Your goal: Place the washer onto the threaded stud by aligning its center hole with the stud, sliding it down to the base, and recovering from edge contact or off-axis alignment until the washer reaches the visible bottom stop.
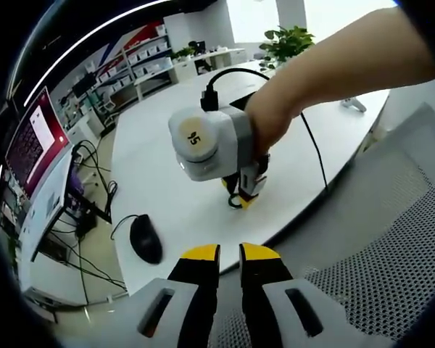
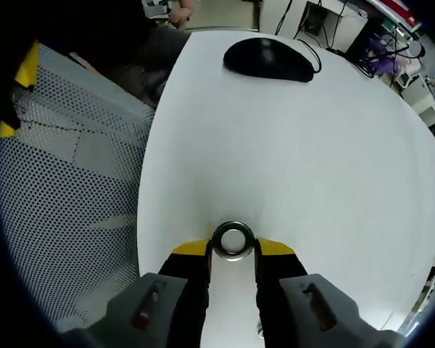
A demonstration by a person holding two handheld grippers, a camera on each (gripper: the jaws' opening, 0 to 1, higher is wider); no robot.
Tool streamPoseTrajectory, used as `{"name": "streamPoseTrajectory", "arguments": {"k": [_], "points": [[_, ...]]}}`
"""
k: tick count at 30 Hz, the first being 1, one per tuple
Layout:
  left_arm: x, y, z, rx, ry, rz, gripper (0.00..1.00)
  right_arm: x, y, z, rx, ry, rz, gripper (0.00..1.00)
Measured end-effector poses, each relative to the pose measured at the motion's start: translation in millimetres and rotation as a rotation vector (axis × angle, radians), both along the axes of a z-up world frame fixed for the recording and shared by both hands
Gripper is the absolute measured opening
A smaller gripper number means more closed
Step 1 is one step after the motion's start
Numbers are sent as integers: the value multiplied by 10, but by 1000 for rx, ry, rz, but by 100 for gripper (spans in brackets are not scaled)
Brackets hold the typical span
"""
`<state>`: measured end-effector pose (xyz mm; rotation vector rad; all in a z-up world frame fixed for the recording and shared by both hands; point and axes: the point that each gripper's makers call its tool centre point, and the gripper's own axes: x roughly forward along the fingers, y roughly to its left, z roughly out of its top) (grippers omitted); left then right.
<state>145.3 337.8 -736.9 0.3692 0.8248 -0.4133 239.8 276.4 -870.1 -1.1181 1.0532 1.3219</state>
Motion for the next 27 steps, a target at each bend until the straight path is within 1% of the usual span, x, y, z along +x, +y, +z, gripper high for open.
{"name": "streamPoseTrajectory", "arguments": {"k": [7, 14, 17, 19, 20, 24, 27], "points": [[-3, 4, 0, 1, 1, 4, 8, 6, 6, 2, -56, -1, 15, 26], [-5, 9, -1, 4, 2, 8, 8, 4, -2, 11, -80, 2, 14, 26], [-4, 9, -1, 4, 2, 10, 8, 7, -7, 4, -75, 3, 20, 25], [-3, 9, -2, 4, 2, 10, 8, -3, -21, 11, -69, 4, 3, 25], [1, 8, -4, 4, 2, 9, 8, -8, -23, 14, -60, 3, 13, 25], [1, 9, -4, 4, 2, 9, 8, -18, -32, 21, -25, 4, -10, 25], [-2, 8, -6, 4, 4, 8, 8, -22, -22, 23, -5, -4, -11, 24]]}}
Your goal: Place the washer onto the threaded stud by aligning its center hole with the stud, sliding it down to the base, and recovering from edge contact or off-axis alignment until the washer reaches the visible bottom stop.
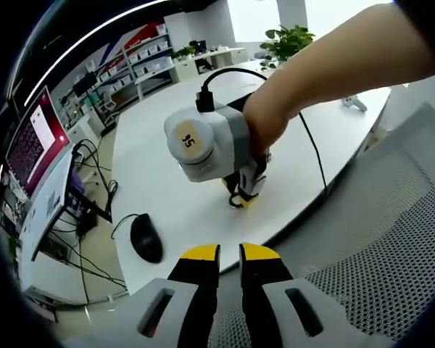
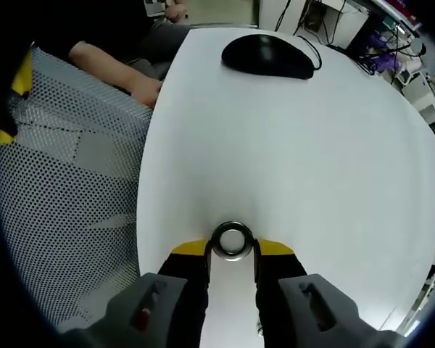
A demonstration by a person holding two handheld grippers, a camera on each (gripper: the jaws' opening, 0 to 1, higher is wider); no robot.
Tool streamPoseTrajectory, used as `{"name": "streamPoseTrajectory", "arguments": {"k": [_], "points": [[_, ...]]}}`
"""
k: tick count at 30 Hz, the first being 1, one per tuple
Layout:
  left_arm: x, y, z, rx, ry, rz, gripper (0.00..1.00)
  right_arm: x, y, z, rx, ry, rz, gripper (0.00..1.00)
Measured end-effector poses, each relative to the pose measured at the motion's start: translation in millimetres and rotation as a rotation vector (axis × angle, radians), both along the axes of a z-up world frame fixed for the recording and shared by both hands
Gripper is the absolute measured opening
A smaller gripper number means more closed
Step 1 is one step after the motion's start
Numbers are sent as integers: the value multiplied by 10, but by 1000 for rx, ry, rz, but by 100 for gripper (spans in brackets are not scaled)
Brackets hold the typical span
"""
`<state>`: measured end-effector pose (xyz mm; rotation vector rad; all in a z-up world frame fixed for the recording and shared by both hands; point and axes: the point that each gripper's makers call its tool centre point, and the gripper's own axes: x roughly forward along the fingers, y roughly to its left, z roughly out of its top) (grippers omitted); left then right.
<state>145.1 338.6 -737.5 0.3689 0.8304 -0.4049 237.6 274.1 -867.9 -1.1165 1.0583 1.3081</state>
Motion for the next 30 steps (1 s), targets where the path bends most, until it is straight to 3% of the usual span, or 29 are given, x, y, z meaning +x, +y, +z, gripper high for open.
{"name": "streamPoseTrajectory", "arguments": {"k": [3, 15, 30], "points": [[-4, -3, 3, -1, 0, -2, 8, 24, 10, -4, 49, 15, -37, 24], [6, -5, 7, -3, -4, -4, 8, -3, -135, 238, 29, 49, -21, 23], [0, -8, 16, -5, -9, -2, 8, 108, -199, 623, 29, 25, 18, 23]]}}
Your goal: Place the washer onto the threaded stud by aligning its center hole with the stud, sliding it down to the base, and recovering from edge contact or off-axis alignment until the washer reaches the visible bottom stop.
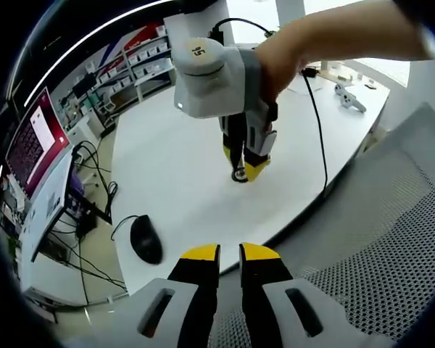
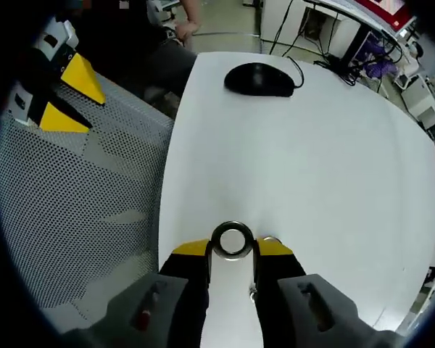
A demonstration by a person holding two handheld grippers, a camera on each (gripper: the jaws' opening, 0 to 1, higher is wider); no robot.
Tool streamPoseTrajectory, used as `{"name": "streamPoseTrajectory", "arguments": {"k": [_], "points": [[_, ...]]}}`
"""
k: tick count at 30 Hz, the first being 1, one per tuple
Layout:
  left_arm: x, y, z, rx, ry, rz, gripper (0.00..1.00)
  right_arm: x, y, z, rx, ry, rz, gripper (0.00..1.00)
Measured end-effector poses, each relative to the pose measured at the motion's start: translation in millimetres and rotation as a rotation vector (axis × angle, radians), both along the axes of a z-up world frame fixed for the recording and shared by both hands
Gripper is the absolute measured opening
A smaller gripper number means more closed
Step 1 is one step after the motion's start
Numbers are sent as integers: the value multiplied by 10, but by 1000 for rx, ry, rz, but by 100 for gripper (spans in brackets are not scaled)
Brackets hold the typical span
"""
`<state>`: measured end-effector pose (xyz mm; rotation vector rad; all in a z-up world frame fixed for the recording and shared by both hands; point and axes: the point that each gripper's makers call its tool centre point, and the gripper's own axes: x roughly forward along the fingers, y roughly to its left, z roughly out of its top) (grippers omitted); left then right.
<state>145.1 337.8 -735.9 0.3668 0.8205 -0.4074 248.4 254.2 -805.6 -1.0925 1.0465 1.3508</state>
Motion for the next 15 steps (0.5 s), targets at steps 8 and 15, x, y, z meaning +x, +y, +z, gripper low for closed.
{"name": "streamPoseTrajectory", "arguments": {"k": [8, 15], "points": [[-2, 0, 0, 0, 1, -2, 8, 79, -52, 113, -13, -18, 11, 23], [5, 0, -3, -2, 0, -1, 8, 232, -129, 178, -21, -53, 3, 23]]}}
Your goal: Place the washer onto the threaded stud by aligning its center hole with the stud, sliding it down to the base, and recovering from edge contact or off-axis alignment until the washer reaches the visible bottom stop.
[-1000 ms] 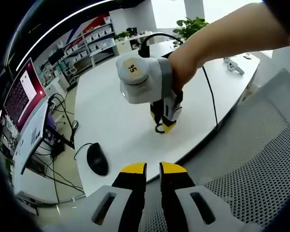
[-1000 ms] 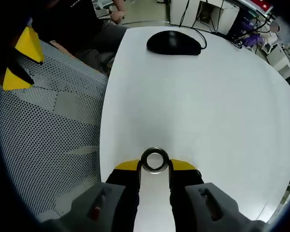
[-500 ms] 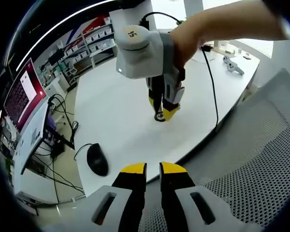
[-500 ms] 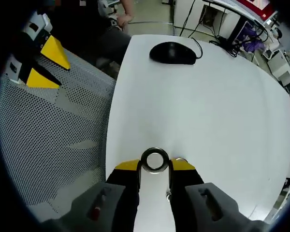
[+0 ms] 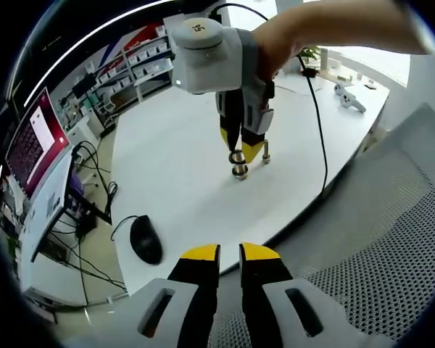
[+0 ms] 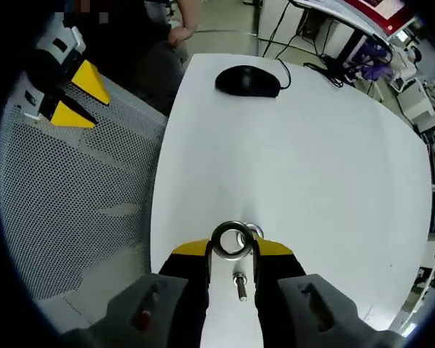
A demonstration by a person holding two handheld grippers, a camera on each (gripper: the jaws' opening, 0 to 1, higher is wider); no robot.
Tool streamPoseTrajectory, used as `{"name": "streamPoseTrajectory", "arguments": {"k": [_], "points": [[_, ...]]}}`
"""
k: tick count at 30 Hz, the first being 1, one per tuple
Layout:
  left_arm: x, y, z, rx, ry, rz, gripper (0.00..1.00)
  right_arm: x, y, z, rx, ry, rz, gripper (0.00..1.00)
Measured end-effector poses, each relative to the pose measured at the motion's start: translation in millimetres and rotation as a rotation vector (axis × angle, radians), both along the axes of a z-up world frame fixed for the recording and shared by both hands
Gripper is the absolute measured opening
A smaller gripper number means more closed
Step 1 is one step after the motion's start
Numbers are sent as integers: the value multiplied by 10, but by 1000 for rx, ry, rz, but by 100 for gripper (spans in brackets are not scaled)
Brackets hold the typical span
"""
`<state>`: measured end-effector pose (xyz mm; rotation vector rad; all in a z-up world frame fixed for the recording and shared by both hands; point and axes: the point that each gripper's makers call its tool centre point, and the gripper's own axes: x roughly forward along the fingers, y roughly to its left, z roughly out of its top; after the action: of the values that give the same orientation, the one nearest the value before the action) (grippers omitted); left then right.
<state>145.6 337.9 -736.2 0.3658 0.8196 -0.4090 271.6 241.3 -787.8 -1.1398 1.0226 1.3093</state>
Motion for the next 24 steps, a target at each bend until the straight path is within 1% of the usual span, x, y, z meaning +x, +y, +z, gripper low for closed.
{"name": "streamPoseTrajectory", "arguments": {"k": [9, 15, 21, 24], "points": [[2, -6, -9, 1, 3, -4, 8, 162, -99, -34, -27, -39, -8, 23], [0, -6, -15, 2, 6, -3, 8, 179, -108, -87, -29, -23, -29, 23], [0, -5, -17, 2, 6, -3, 8, 192, -125, -123, -43, -29, -27, 23], [-6, -3, -14, 2, 6, -2, 8, 199, -121, -142, -40, -21, -34, 23]]}}
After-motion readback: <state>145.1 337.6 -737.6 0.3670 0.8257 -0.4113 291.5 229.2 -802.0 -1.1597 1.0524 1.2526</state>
